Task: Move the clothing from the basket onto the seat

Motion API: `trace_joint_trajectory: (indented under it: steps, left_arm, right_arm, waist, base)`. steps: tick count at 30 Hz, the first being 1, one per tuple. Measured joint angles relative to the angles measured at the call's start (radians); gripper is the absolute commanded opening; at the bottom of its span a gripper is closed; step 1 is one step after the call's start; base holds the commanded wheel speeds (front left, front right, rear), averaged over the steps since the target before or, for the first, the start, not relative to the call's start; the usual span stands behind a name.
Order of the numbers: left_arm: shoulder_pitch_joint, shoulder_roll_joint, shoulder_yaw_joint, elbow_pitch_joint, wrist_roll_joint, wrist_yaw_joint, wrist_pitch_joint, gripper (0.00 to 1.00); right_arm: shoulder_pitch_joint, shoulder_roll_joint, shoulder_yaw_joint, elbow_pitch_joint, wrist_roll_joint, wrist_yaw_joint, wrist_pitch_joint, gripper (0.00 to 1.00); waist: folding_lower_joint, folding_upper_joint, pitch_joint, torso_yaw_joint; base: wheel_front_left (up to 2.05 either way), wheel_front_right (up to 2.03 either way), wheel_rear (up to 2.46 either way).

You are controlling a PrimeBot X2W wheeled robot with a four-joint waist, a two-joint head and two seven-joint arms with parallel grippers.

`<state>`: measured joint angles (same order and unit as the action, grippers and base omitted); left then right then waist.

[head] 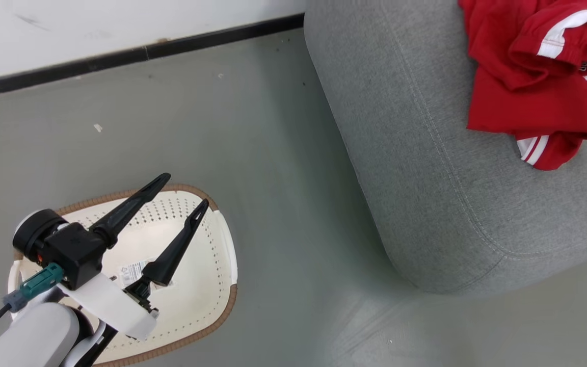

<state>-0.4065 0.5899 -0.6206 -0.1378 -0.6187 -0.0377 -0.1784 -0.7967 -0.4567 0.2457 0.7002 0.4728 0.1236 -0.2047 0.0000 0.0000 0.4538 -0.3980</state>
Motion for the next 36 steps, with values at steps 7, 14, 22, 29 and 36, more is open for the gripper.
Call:
trace_joint_trajectory:
  steps: [7,14,22,29,36]
  left_arm:
    - [0.018,-0.019,0.036,0.040,-0.009,0.025,-0.030,1.00]
    - [0.041,-0.030,0.061,0.075,-0.020,0.046,-0.043,1.00]
    - [0.089,-0.058,0.078,0.109,-0.040,0.072,-0.053,1.00]
    - [0.129,-0.081,0.098,0.130,-0.065,0.090,-0.062,1.00]
    - [0.166,-0.121,0.130,0.148,-0.089,0.120,-0.065,1.00]
  right_arm:
    - [0.020,-0.016,0.021,-0.077,0.001,0.000,-0.016,1.00]
    - [0.033,-0.032,0.047,-0.142,0.001,0.000,-0.026,1.00]
    - [0.082,-0.014,0.061,-0.203,0.039,0.000,-0.034,1.00]
    - [0.144,-0.007,0.068,-0.251,0.053,0.000,-0.039,1.00]
    - [0.212,0.008,0.062,-0.313,0.056,0.000,-0.044,1.00]
  waist:
    - [0.0000,0.0000,-0.069,0.009]
    - [0.0000,0.0000,-0.134,0.033]
    - [0.0000,0.0000,-0.200,0.074]
    - [0.0000,0.0000,-0.251,0.115]
    - [0.0001,0.0000,-0.296,0.160]
  base:
    - [0.00,0.00,0.00]
    - [0.00,0.00,0.00]
    - [0.00,0.00,0.00]
    - [0.00,0.00,0.00]
    - [0.00,0.00,0.00]
